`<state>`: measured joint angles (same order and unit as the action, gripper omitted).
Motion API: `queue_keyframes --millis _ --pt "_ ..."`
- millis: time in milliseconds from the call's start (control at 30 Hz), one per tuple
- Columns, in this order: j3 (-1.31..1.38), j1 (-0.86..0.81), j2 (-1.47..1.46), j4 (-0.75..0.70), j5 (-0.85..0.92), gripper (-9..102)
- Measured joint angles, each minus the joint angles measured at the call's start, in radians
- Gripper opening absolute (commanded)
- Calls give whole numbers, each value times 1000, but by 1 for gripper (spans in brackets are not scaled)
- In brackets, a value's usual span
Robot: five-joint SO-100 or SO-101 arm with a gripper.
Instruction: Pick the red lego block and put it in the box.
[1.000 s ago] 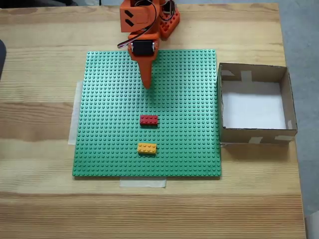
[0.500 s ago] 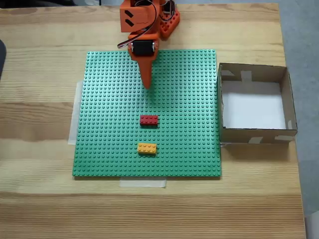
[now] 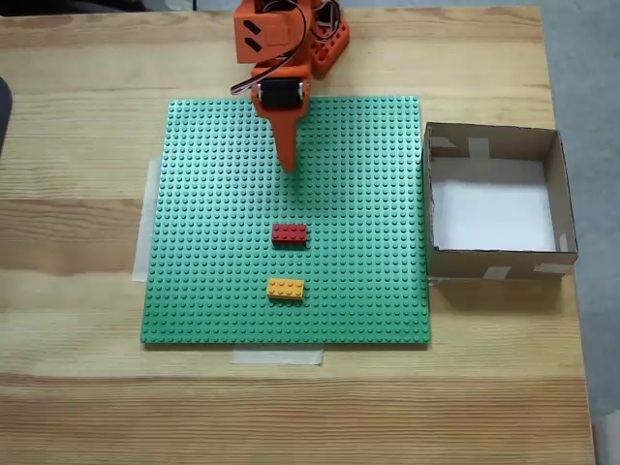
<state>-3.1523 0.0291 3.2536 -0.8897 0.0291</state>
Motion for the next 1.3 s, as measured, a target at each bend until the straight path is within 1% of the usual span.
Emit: queue_keyframes --millis 233,433,800,1133,1300 --pt "0 0 -2 -6 18 -1" --pt "74 -2 -21 -95 38 -1" --pt "391 11 -235 -291 71 -1" --pt "798 9 -531 -495 74 -1" --pt "997 -2 -716 -512 74 -1"
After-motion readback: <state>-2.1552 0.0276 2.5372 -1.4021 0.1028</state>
